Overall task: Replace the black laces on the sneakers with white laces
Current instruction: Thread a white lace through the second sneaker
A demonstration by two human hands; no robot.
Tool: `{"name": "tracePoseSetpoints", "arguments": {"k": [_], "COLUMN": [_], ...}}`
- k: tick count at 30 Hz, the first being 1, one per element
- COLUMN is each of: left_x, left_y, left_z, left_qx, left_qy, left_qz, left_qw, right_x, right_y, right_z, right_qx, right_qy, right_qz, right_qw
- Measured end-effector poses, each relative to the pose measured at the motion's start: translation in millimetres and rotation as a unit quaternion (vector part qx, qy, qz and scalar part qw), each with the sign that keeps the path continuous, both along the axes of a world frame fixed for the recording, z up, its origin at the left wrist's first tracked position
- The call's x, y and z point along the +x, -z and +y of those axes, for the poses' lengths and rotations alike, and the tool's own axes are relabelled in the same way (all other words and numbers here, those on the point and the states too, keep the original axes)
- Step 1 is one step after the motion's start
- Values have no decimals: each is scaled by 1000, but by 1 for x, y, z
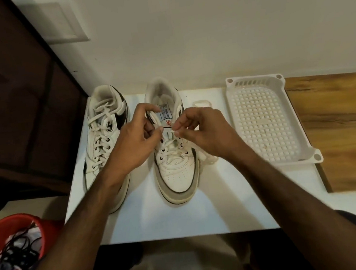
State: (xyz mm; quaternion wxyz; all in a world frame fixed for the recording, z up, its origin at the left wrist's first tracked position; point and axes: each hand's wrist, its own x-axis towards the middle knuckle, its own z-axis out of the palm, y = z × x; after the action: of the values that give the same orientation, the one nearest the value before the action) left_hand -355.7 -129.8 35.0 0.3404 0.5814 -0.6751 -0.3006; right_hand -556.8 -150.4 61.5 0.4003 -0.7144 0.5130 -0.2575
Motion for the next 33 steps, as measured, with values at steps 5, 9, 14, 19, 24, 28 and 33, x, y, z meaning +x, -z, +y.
{"name": "tracePoseSetpoints", "arguments": {"k": [5,9,14,19,24,28,33], "left_x": [6,10,11,12,16,20,21], "left_y": [-2,-4,-4,-4,-6,-5,2], "left_z": [0,0,1,2,4,4,2], "left_qx": [36,48,51,52,68,88,81], "left_qy": [7,16,20,20,36,59,56], "left_qz": [17,37,46,57,89,82,85], "left_qw": [999,998,997,997,993,991,991], "right_x": [16,24,30,32,32,29,34], "right_y": [14,25,26,27,26,26,29], "right_z": [5,10,13,14,15,16,17], "right_qx": [-97,-177,-152,-76,-80,-87,-57], "right_qy": [-17,-26,1,41,48,50,36], "right_qz": [90,146,101,17,-8,-26,-32], "right_qw": [991,973,983,996,996,995,997]}}
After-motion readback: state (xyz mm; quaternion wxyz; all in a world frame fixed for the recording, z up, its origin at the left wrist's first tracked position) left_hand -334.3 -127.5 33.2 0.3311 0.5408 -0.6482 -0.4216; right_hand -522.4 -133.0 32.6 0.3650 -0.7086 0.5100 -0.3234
